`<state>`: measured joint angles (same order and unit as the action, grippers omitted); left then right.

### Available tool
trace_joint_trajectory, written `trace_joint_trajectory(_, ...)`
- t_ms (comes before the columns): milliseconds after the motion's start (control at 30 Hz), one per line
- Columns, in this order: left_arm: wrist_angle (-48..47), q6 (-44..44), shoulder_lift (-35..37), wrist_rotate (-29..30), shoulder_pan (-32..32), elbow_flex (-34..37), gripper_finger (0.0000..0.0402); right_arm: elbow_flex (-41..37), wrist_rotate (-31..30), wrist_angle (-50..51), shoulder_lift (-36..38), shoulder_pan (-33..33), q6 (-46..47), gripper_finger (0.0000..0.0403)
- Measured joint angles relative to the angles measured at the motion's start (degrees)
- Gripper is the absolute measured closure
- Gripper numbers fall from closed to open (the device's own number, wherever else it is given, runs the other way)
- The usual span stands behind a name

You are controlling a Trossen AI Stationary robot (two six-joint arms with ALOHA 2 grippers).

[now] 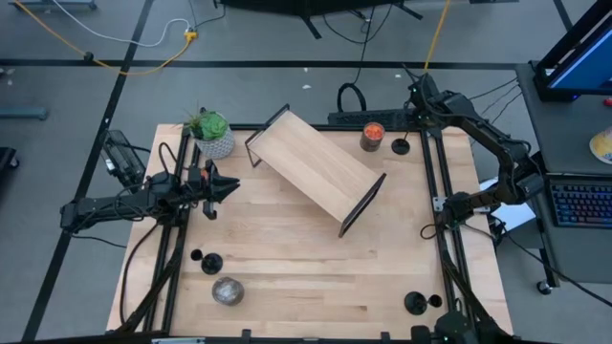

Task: Pick & Place candle stick holders
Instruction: Put the top right black candle holder on the shelf

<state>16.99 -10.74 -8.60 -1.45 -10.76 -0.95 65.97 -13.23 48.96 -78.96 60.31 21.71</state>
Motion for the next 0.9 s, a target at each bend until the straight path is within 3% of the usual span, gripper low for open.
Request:
trace_joint_trajectory(267,0.0,0.0,0.0,0.0,0.0,0.0,0.033,-0.1,0.6,-1.2,0.0,-0.1,0.8,0.0395)
trace_joint_trajectory(900,0.0,0.0,0.0,0.0,0.0,0.0,0.033,-0.1,0.0,-1.1,0.1,0.0,2.5,0.0398)
